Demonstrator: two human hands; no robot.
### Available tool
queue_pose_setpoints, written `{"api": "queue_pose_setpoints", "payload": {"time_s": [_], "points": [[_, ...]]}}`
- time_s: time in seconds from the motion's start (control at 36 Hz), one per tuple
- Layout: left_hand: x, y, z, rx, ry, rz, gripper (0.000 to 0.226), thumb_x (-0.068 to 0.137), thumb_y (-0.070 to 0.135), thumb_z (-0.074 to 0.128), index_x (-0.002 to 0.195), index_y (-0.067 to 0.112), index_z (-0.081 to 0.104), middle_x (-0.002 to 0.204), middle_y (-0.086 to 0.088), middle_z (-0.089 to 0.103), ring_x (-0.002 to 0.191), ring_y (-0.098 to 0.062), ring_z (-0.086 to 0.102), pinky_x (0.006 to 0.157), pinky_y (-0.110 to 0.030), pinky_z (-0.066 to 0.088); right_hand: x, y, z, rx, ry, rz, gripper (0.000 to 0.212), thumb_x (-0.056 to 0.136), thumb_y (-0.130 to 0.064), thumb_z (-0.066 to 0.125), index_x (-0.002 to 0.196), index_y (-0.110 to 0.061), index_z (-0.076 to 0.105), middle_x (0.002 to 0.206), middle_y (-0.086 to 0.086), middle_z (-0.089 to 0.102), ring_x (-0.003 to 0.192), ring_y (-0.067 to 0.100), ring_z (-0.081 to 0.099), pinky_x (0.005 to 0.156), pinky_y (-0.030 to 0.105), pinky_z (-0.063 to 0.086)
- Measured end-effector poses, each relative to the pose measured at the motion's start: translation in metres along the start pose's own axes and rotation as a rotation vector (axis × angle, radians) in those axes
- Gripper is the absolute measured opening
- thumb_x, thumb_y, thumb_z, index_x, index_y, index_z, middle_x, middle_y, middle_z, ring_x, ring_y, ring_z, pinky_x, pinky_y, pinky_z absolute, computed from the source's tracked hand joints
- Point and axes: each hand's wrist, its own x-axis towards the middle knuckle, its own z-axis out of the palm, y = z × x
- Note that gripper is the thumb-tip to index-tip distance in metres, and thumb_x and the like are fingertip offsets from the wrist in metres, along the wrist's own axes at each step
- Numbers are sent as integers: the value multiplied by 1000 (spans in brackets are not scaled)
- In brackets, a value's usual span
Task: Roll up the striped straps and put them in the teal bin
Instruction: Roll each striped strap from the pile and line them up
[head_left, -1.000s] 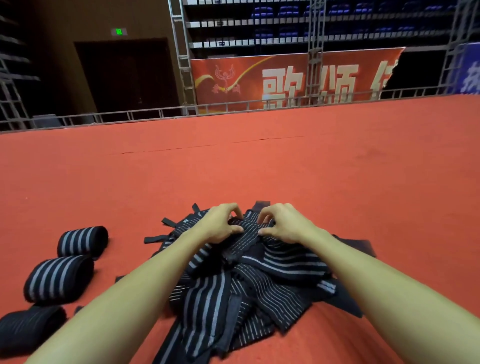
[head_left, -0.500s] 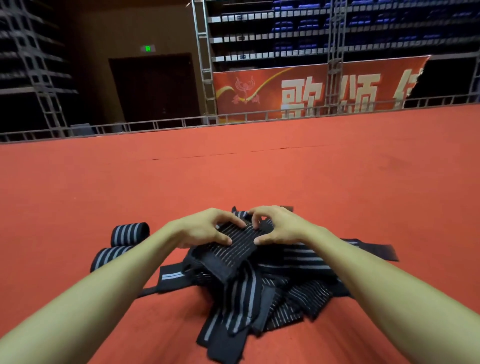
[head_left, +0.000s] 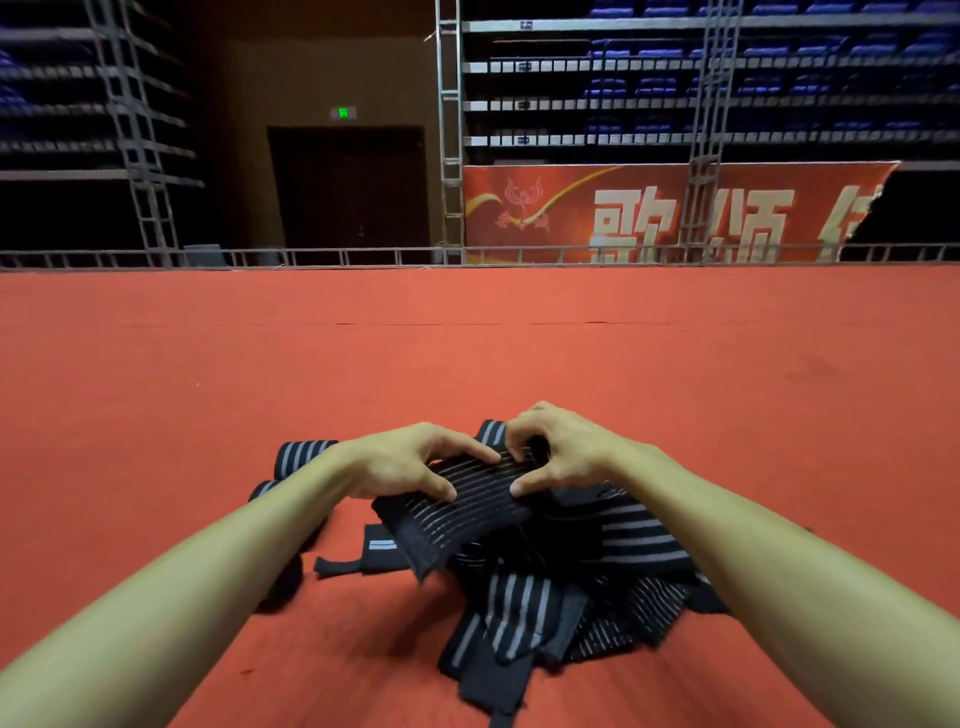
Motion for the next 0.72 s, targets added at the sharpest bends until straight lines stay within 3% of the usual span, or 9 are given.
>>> {"api": "queue_pose_setpoints", "payload": {"time_s": [0.11, 0.19, 0.25, 0.36, 0.47, 0.56, 0.64, 0.72], "points": [[2, 8, -13, -48, 21, 19, 61, 88, -17, 56, 130, 27, 59, 115, 18, 69, 104, 0, 65, 89, -18, 49, 4, 3, -21, -4, 47, -16, 39, 72, -38, 86, 68, -36, 47, 80, -7, 58, 77, 10, 53, 75, 39, 48], [9, 16, -23, -88, 48, 59, 60, 89, -19, 54, 132, 22, 58, 121, 15, 67, 107, 2, 63, 93, -18, 48, 8, 6, -39, -25, 95, -73, 35, 73, -37, 84, 73, -31, 50, 75, -4, 56, 71, 17, 52, 69, 42, 47], [13, 20, -32, -104, 75, 76, 58, 89, -19, 53, 130, 21, 60, 123, 11, 67, 109, -2, 63, 94, -20, 49, 8, 8, -54, -65, 132, -93, 29, 75, -33, 84, 81, -25, 57, 75, -9, 55, 70, 14, 50, 64, 36, 43], [12, 17, -53, -72, 117, 56, 54, 90, -17, 55, 125, 24, 64, 126, 7, 68, 111, -5, 64, 94, -21, 50, -5, 28, -83, -41, 179, -55, 22, 78, -24, 83, 87, -24, 63, 75, -16, 56, 68, -4, 51, 65, 26, 41], [12, 6, -52, -10, 88, 44, 51, 88, -12, 61, 124, 25, 63, 129, 8, 66, 117, -2, 60, 99, -19, 46, -24, 49, -81, 8, 94, 0, 17, 78, -24, 84, 87, -24, 69, 77, -14, 63, 71, -5, 58, 69, 22, 47], [15, -1, -43, 152, 31, -27, 52, 91, 0, 66, 122, 42, 63, 126, 1, 67, 116, -9, 62, 105, -32, 48, -35, 61, -68, 10, 64, 30, 17, 78, -26, 84, 90, -24, 72, 84, -8, 70, 78, 2, 63, 75, 25, 50], [12, 0, -33, 232, -4, -49, 51, 94, 3, 63, 124, 43, 58, 118, -7, 69, 102, -14, 67, 98, -35, 53, -48, 74, -63, 5, 57, 70, 17, 77, -27, 85, 89, -25, 72, 84, -6, 69, 77, 7, 63, 74, 27, 50], [6, 1, -27, 244, -41, -68, 45, 96, 3, 61, 130, 32, 55, 113, -8, 70, 96, -18, 68, 87, -27, 56, -64, 81, -64, 13, 37, 122, 17, 78, -28, 84, 90, -26, 72, 81, -12, 66, 72, -3, 60, 69, 21, 49]]}}
